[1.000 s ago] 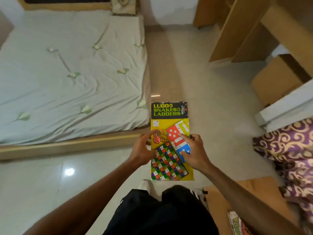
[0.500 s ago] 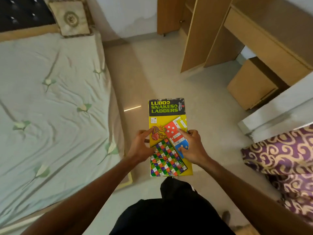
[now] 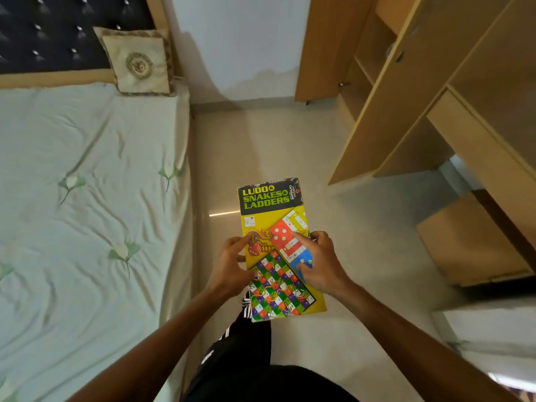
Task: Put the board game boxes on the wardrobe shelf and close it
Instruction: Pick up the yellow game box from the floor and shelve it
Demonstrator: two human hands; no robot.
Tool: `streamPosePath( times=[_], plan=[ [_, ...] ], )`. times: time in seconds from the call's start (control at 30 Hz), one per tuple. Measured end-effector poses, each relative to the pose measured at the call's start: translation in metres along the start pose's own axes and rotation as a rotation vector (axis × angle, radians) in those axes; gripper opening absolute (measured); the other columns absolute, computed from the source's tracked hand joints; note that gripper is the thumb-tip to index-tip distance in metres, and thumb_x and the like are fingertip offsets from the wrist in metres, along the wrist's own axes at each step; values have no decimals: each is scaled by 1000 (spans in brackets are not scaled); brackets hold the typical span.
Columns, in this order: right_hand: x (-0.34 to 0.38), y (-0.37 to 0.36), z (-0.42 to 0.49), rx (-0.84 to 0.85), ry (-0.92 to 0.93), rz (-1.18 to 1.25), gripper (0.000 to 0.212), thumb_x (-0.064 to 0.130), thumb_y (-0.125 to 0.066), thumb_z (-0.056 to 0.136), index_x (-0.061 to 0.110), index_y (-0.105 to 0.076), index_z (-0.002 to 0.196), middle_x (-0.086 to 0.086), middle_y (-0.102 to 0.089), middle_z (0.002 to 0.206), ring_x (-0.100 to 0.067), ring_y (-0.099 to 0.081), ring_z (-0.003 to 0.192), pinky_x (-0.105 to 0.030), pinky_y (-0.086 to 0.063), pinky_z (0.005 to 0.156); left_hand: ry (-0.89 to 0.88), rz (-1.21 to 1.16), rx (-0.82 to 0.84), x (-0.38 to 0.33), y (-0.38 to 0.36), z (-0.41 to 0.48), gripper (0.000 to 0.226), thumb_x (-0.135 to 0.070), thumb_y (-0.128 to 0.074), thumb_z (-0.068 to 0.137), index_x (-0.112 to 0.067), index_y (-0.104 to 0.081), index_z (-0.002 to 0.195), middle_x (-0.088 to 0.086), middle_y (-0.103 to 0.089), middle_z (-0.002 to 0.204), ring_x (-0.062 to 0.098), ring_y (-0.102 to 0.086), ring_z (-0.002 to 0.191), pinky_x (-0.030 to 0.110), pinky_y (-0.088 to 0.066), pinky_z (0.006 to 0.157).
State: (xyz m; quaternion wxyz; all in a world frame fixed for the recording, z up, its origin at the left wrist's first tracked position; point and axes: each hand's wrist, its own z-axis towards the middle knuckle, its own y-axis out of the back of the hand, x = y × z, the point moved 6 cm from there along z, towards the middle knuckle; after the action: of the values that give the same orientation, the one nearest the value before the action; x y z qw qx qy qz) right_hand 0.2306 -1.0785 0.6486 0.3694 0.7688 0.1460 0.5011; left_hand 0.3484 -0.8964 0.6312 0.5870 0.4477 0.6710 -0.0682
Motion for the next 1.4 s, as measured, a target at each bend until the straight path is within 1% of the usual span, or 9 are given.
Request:
streamPosePath(
  times=[0.23,0.47,0.63,0.73,0.87,0.93,1.1,1.2,1.4],
  plan=[
    [16,58,184,-34,-53,65,69,13,-68,86,25,-35,146,-5,-31,132,-16,-34,129,-24,-45,98,-45,35,31,-61,60,183,84,-13,-80,75,-25,-38,146,-1,-37,140,18,-56,108,14,-53,52],
    [19,114,359,-112,-62,116,68,11,-69,85,25,-38,144,-3,-32,132,-15,-38,127,-31,-53,96,-77,65,69,-117,105,366,80,-9,-78,77,-25,-38,145,-2,-35,138,20,-55,111,15,-54,53],
    [9,155,505,-133,-36,144,67,10,-69,85,25,-39,143,-4,-32,133,-15,-37,128,-29,-53,96,-87,82,53,-155,127,512,80,-9,-78,78,-25,-38,145,-9,-32,132,18,-54,110,13,-53,52],
    [5,184,587,-116,-37,141,69,9,-70,84,24,-40,143,-5,-32,132,-16,-38,127,-25,-51,94,-62,91,53,-180,140,591,80,-8,-78,77,-25,-39,144,-11,-31,130,18,-54,110,14,-53,54],
    [2,233,697,-124,-20,147,70,6,-71,81,26,-42,142,-1,-33,127,-17,-42,124,-18,-47,91,-85,72,30,-220,157,698,83,-5,-79,74,-25,-40,144,-5,-35,133,22,-57,109,20,-56,58],
    [-3,256,747,-141,-24,145,70,4,-71,80,25,-43,141,-2,-34,126,-19,-43,123,-19,-47,93,-73,55,24,-238,161,749,82,-4,-79,74,-24,-41,144,-6,-34,131,22,-56,110,23,-57,60],
    [-21,309,851,-187,-57,143,70,4,-71,81,25,-42,142,-4,-35,128,-17,-44,121,-18,-47,90,-102,62,71,-286,160,870,82,-4,-78,75,-24,-39,145,-5,-34,135,18,-54,111,18,-54,53],
    [-44,346,905,-265,-111,160,69,5,-71,81,23,-42,142,-5,-36,128,-16,-45,120,-17,-47,89,-152,96,142,-322,146,952,84,-4,-79,73,-24,-40,145,0,-36,138,18,-55,109,15,-50,51],
    [-97,431,978,-436,-277,233,68,5,-73,81,24,-44,140,-1,-36,125,-16,-47,119,-21,-50,90,-269,162,329,-414,97,1095,84,-4,-81,70,-24,-41,141,3,-38,140,19,-55,107,13,-47,51]
  ],
)
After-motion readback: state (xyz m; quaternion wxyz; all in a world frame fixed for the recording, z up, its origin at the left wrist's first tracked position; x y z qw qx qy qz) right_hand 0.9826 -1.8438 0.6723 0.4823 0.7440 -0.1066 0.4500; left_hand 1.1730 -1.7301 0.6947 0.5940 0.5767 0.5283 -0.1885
